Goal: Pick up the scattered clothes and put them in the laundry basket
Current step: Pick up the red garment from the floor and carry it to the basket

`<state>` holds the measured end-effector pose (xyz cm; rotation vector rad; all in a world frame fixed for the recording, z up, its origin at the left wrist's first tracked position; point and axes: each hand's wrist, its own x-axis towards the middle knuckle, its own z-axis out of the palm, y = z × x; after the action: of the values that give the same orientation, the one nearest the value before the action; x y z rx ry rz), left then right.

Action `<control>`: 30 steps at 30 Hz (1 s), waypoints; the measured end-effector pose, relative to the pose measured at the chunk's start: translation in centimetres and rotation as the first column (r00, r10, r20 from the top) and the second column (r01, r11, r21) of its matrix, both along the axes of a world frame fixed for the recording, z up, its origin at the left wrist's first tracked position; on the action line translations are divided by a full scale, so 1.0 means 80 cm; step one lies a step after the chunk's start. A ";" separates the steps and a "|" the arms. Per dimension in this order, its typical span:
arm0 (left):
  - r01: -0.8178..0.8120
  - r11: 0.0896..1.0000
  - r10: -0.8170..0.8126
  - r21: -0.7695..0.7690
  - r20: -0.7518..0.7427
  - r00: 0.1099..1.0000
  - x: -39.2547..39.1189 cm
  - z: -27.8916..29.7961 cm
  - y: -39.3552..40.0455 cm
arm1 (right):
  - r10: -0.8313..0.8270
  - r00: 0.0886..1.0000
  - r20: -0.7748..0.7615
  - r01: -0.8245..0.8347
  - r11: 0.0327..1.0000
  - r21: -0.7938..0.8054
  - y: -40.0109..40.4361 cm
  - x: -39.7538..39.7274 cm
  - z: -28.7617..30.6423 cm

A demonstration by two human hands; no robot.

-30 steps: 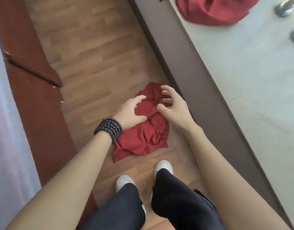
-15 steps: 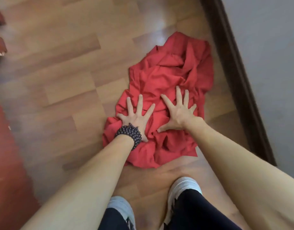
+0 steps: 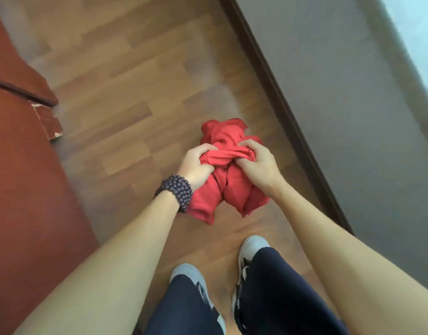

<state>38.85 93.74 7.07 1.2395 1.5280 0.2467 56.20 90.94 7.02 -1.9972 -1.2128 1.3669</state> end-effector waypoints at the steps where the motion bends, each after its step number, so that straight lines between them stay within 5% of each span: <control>1: -0.034 0.999 0.036 -0.030 0.077 0.996 0.008 0.038 0.008 | -0.057 0.997 -0.044 0.057 0.998 0.012 0.005 0.006 0.038; 6: -0.096 0.993 0.117 -0.070 0.444 0.889 0.082 0.297 0.042 | -0.230 0.937 -0.262 0.265 0.958 0.108 0.019 0.058 0.301; 15: 0.013 0.927 -0.174 0.375 0.397 0.901 0.190 0.662 0.019 | -0.463 0.866 -0.189 0.499 0.782 0.373 -0.031 0.131 0.685; 22: 0.179 0.809 -0.458 0.559 0.411 0.789 0.238 0.838 -0.051 | -0.604 0.756 -0.251 0.625 0.553 0.551 -0.142 0.149 0.859; 30: 0.395 0.654 -0.744 0.646 0.453 0.491 0.300 1.009 -0.221 | -0.807 0.520 -0.281 0.703 0.217 0.677 -0.350 0.159 1.013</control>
<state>62.85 76.08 87.78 1.7256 0.2987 0.5658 68.91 62.92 88.03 -1.6273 -0.4496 0.1327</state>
